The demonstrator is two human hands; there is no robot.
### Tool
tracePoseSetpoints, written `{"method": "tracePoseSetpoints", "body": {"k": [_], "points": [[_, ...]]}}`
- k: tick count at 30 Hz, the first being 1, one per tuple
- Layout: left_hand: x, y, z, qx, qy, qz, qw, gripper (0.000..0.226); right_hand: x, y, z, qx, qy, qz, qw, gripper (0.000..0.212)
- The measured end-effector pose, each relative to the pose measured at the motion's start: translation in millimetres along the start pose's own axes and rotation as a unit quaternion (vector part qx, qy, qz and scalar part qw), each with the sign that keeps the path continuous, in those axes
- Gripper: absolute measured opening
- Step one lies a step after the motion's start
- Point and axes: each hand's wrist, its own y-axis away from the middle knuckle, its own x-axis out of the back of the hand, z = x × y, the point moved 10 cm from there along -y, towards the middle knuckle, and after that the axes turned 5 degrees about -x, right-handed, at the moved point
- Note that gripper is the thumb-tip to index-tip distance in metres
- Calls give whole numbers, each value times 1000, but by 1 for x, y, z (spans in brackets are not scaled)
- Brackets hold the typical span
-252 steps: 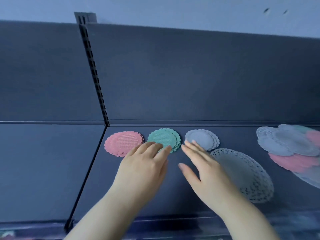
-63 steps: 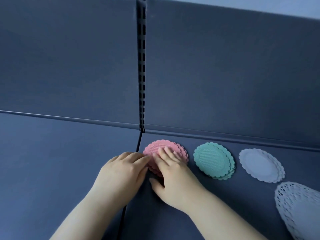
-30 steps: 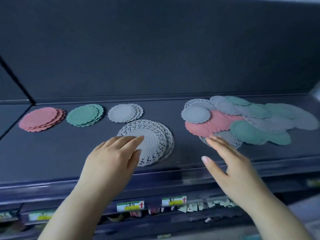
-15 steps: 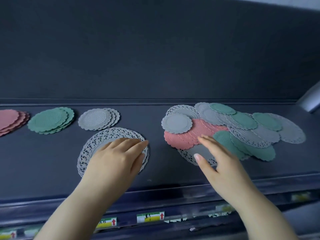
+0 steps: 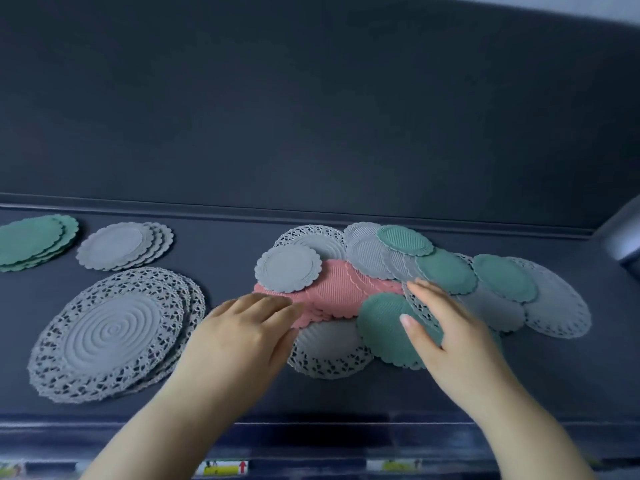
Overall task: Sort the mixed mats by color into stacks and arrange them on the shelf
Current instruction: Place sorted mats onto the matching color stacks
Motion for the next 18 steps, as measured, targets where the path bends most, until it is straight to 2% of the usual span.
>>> {"method": "tracePoseSetpoints", "body": {"k": [7,18], "points": [[-24,-31,64,26,-15,-13,999,34,22,-21,62,30,-10,-44,999,50],[-59,-52,116,54,-38,-49,997,41,24,-34,99,90,28,-98,991,54]]}}
